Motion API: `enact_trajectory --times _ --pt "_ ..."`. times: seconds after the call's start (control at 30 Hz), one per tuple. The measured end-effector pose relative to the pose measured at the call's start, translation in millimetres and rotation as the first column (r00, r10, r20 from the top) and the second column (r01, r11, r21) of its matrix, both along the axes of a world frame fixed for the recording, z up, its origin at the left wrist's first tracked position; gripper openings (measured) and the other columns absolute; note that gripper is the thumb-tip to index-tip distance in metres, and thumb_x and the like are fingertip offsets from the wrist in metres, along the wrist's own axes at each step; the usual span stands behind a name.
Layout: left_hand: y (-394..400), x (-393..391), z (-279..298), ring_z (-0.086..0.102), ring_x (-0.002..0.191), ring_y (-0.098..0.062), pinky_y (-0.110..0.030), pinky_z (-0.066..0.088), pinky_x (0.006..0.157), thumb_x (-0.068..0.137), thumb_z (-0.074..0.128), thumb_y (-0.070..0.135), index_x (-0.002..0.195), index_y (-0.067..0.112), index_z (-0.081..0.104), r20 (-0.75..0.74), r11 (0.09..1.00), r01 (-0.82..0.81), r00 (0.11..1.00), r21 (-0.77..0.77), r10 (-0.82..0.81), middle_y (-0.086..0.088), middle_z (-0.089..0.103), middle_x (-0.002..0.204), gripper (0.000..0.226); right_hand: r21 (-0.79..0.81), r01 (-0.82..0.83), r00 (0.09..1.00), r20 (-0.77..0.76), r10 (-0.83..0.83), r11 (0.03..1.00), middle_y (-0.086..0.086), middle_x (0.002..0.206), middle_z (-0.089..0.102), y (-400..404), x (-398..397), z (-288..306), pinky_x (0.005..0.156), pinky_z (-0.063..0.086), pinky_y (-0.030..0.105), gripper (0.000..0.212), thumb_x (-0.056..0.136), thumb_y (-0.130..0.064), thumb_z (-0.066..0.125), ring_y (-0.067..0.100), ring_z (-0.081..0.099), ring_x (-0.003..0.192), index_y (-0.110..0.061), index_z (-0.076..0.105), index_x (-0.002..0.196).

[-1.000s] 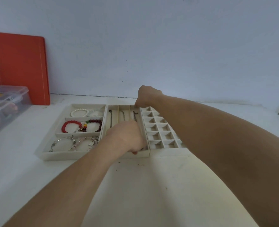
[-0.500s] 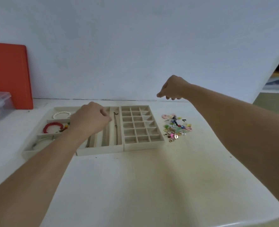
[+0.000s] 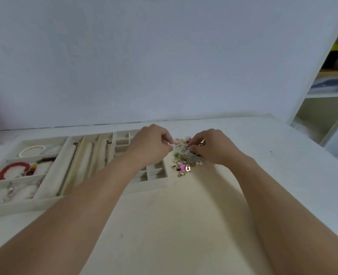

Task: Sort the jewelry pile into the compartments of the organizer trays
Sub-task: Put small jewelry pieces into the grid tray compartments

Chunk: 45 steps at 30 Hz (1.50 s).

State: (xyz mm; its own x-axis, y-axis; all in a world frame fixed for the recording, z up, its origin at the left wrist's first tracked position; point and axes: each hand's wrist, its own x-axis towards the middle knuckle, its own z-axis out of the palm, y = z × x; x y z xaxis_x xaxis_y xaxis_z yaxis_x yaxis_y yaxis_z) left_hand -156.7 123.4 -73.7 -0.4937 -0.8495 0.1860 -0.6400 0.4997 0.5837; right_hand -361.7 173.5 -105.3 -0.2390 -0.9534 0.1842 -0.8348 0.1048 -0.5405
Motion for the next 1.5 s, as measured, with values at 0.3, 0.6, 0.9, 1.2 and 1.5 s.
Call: enact_trajectory --times 0.3,0.6,0.9,1.2,1.5 --pt "2.2 -52.8 -20.0 0.067 0.086 -0.013 -0.029 0.057 0.078 0.084 0.068 0.02 0.086 0.029 0.079 0.257 0.987 0.157 0.953 0.033 -0.16 0.009 0.074 0.089 0.014 0.158 0.029 0.969 -0.247 0.011 0.987 -0.016 0.094 0.07 23.3 -9.5 8.7 0.074 0.048 0.028 0.017 0.087 -0.027 0.069 0.011 0.062 0.09 -0.041 0.077 0.094" --pt "10.3 -59.2 -28.3 0.065 0.084 -0.02 -0.032 0.057 0.073 0.077 0.065 0.013 0.093 0.028 0.072 0.32 0.99 0.132 0.941 -0.046 -0.111 0.006 0.072 0.083 0.023 0.21 0.081 0.969 -0.244 -0.028 0.974 -0.013 0.09 0.068 19.4 -2.9 -0.3 0.067 0.042 0.026 0.018 0.085 -0.023 0.067 0.015 0.064 0.088 -0.04 0.072 0.083" --pt "3.7 -53.9 -26.0 0.065 0.083 -0.012 -0.024 0.052 0.068 0.081 0.065 0.012 0.07 0.03 0.068 0.208 0.992 0.109 0.971 0.064 -0.12 0.011 0.071 0.086 0.021 0.169 0.088 0.993 -0.089 -0.074 0.982 -0.014 0.08 0.072 24.5 -11.1 8.0 0.069 0.052 0.03 0.007 0.082 -0.038 0.076 0.011 0.066 0.08 -0.035 0.076 0.076" --pt "-14.3 -46.6 -19.8 0.066 0.082 -0.008 -0.025 0.053 0.073 0.089 0.066 0.013 0.081 0.026 0.077 0.1 0.993 0.084 0.991 0.077 -0.091 0.012 0.072 0.088 0.019 0.109 0.084 0.968 -0.247 -0.055 0.99 -0.001 0.128 0.061 2.4 -11.5 -19.1 0.098 0.04 0.042 0.033 0.1 -0.03 0.051 0.024 0.045 0.117 -0.03 0.064 0.13" --pt "-11.7 -52.6 -22.9 0.066 0.09 -0.013 -0.027 0.051 0.077 0.088 0.069 0.018 0.094 0.025 0.077 0.147 0.996 0.076 0.986 0.053 -0.083 0.006 0.072 0.097 0.012 0.044 0.117 0.967 -0.235 -0.104 0.992 -0.007 0.115 0.068 7.7 -1.3 -18.5 0.093 0.042 0.038 0.023 0.093 -0.031 0.057 0.021 0.05 0.113 -0.027 0.068 0.113"
